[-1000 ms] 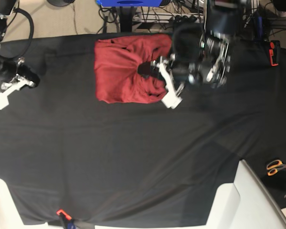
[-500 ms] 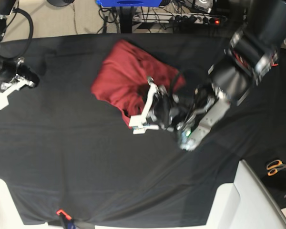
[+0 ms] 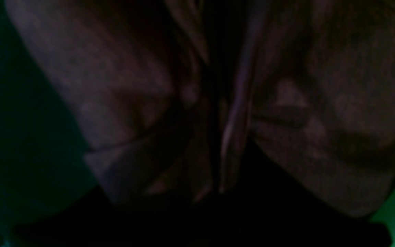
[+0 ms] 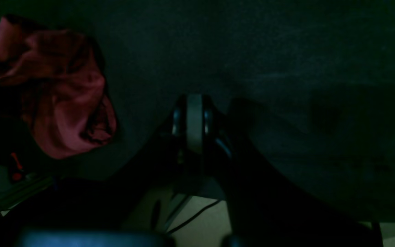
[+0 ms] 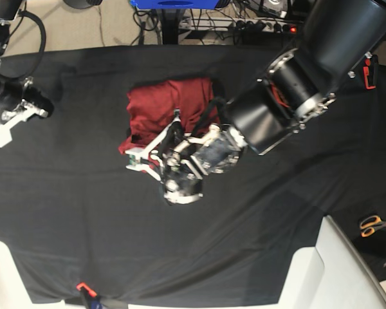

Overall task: Fold the T-shirt properly
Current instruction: 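Drag the folded shirt with the left gripper toward the table center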

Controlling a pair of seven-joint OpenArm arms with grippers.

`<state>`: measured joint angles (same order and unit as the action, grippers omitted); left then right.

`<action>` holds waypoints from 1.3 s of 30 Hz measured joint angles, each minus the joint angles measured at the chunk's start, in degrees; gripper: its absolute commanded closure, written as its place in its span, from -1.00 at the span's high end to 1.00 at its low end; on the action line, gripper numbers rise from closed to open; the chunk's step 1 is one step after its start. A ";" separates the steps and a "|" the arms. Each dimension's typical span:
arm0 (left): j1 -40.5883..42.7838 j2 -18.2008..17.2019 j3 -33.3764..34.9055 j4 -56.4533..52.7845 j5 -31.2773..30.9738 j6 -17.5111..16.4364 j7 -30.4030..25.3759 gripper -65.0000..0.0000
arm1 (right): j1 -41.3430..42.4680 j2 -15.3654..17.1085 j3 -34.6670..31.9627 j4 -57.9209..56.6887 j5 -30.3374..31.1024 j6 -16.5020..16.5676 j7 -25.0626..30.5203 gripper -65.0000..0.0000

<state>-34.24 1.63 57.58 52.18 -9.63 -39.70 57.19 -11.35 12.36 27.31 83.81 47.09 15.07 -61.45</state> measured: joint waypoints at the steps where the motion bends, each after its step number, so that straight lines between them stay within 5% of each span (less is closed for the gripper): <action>1: -0.04 0.46 -0.02 -0.42 0.04 0.00 -1.33 -1.00 | 0.02 0.02 0.04 0.00 0.02 0.00 -0.02 -1.00; 7: -0.44 2.84 -0.13 -4.39 0.44 0.02 -3.02 -1.00 | 0.02 0.15 0.09 0.00 0.02 0.00 0.02 -1.00; 29: -1.38 2.67 -0.15 -4.98 0.55 -0.02 -5.62 -1.00 | 0.02 0.28 -0.09 -2.12 0.00 0.00 2.93 -1.00; 39: -4.13 1.86 -0.13 -4.98 0.42 0.00 -6.27 0.39 | 0.02 0.31 -0.11 -2.12 0.00 0.00 2.80 -1.00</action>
<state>-38.37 3.49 57.45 47.20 -9.21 -39.70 50.92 -11.33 12.67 27.20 81.69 47.09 15.07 -58.65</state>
